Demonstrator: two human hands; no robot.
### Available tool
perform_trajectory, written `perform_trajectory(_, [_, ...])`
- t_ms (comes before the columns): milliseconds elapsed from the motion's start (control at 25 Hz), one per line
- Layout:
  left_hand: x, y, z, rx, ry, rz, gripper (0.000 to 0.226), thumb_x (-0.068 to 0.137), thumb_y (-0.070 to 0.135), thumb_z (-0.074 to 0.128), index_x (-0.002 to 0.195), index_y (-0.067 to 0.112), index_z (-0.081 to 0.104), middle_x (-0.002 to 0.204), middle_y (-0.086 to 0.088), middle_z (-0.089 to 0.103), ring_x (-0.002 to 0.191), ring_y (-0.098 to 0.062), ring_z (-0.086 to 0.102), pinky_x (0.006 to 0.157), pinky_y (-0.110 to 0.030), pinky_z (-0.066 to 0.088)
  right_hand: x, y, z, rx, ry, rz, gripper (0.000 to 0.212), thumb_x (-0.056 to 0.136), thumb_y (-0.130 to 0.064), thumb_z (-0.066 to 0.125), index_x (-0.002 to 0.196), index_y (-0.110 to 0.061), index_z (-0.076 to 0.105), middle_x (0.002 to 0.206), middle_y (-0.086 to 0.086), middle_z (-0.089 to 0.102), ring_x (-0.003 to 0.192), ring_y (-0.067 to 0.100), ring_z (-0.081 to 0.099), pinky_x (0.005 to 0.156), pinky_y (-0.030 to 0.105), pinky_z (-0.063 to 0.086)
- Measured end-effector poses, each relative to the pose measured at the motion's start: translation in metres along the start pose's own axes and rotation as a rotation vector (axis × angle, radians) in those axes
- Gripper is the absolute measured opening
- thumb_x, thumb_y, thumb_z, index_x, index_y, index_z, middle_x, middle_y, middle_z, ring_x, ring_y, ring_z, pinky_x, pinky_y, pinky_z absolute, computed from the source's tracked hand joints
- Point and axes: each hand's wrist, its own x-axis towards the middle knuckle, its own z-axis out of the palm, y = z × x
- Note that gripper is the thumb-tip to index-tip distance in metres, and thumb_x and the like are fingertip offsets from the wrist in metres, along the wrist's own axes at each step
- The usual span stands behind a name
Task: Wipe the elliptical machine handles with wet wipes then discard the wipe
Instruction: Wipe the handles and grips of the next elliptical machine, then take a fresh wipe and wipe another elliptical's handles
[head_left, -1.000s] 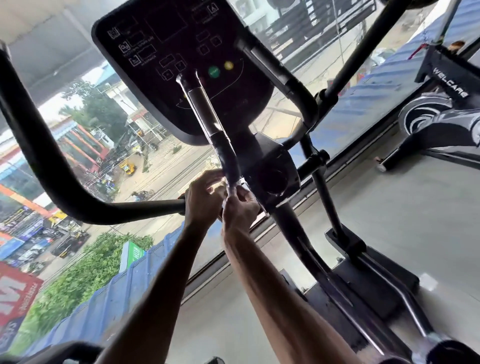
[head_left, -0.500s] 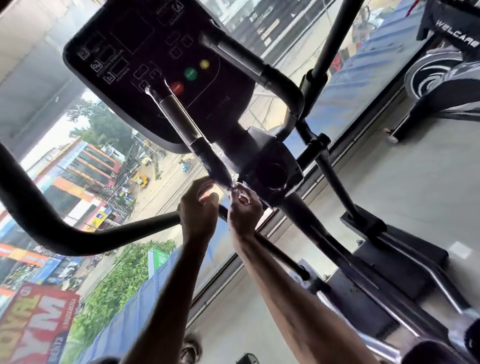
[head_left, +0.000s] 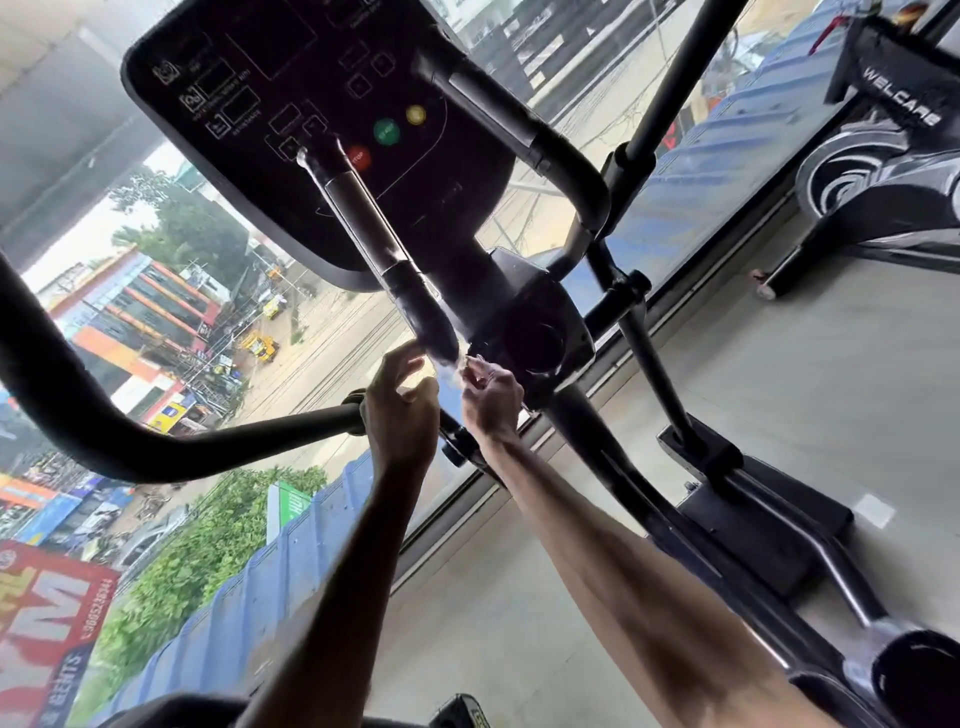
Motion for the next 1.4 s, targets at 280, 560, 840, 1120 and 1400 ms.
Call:
perform_trajectory(280, [-0.023,-0.018,0.033,-0.315,0.128,-0.414,0.023,0.081,0.016,0.060,0.088,0.030,0.076,0.086,0.000,0.077,0.085,-0.021,0.073,0.078,-0.034,0.058,-0.017,0.002,-0.064,0.021,-0.070,0.179,0.020,0.084,-0.041,0.064,0.088,-0.028,0.080,0.084,-0.002,0.079,0.089,0.012,0.073,0.098,0.040,0.056])
perform_trajectory(560, [-0.067,-0.012,0.113,-0.453,-0.396,-0.637,0.009,0.092,0.013,0.064,0.093,0.014,0.073,0.075,-0.002,0.067,0.070,-0.015,0.062,0.066,-0.027,0.054,-0.045,0.003,-0.174,0.102,0.024,0.250,0.011,0.089,-0.006,0.075,0.095,-0.015,0.076,0.082,-0.005,0.076,0.074,0.005,0.070,0.069,0.020,0.056])
perform_trajectory(840, [-0.138,0.047,0.201,-0.631,-1.021,-0.639,0.010,0.098,0.009,0.061,0.091,0.011,0.067,0.063,0.005,0.070,0.072,-0.019,0.063,0.062,-0.026,0.055,-0.108,-0.010,-0.318,-0.084,0.504,0.228,0.006,0.089,-0.017,0.079,0.094,-0.015,0.075,0.087,0.007,0.075,0.074,0.018,0.067,0.053,0.021,0.051])
perform_trajectory(1120, [-0.269,0.145,0.217,-0.571,-1.611,-0.313,0.007,0.082,0.013,0.075,0.089,0.014,0.073,0.081,-0.007,0.072,0.081,-0.020,0.068,0.084,-0.035,0.054,-0.255,-0.032,-0.420,-0.086,1.029,0.170,0.015,0.088,-0.019,0.081,0.091,-0.018,0.066,0.084,0.010,0.074,0.064,0.024,0.069,0.073,0.042,0.061])
perform_trajectory(1400, [-0.442,0.250,0.198,-0.545,-1.851,-0.086,0.012,0.095,0.003,0.064,0.087,0.012,0.064,0.087,-0.016,0.070,0.077,-0.027,0.070,0.074,-0.034,0.056,-0.439,-0.076,-0.508,0.086,1.370,0.023,0.024,0.090,-0.006,0.076,0.108,-0.010,0.060,0.086,0.011,0.073,0.058,0.013,0.070,0.056,0.019,0.054])
